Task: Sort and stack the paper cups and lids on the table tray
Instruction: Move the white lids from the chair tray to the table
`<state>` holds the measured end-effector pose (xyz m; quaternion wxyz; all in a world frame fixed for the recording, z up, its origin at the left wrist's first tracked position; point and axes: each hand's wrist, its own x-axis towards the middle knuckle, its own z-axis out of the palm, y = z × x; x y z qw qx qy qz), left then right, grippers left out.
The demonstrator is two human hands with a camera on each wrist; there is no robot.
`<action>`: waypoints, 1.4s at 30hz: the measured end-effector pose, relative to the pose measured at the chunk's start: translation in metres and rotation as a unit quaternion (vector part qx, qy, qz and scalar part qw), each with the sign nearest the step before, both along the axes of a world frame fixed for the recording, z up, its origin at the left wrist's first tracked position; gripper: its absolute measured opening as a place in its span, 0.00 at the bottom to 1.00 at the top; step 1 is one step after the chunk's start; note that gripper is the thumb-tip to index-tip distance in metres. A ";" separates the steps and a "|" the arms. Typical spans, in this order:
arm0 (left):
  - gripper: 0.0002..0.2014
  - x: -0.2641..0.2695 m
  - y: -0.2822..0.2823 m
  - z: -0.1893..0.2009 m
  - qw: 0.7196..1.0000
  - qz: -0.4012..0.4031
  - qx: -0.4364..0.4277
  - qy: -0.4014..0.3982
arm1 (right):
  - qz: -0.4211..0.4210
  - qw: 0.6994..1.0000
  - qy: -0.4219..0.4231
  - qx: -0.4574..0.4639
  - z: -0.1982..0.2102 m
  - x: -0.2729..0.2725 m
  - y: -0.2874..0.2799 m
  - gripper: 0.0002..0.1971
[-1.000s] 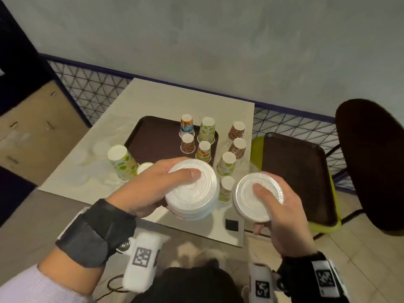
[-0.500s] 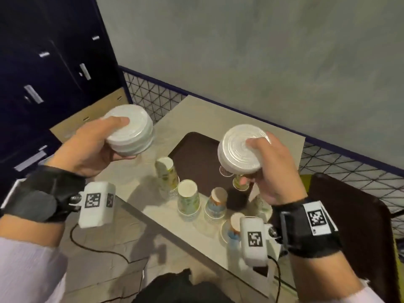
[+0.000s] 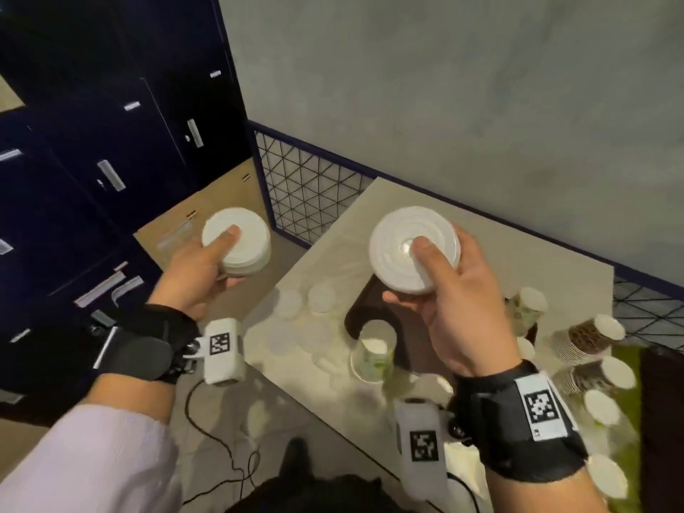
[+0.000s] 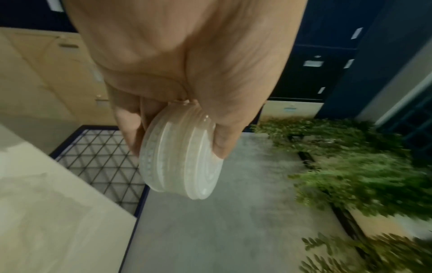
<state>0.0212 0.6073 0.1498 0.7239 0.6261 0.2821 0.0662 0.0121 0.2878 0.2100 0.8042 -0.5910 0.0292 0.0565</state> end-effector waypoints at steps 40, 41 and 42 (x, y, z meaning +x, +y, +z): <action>0.30 0.230 -0.001 -0.225 0.887 -0.299 0.259 0.238 | -0.099 0.947 0.270 -0.141 -0.127 0.231 0.111 0.28; 0.30 0.230 -0.003 -0.227 0.875 -0.308 0.282 0.246 | -0.096 0.948 0.267 -0.142 -0.128 0.232 0.110 0.28; 0.31 0.230 -0.004 -0.228 0.861 -0.315 0.307 0.254 | -0.094 0.949 0.263 -0.144 -0.128 0.234 0.110 0.28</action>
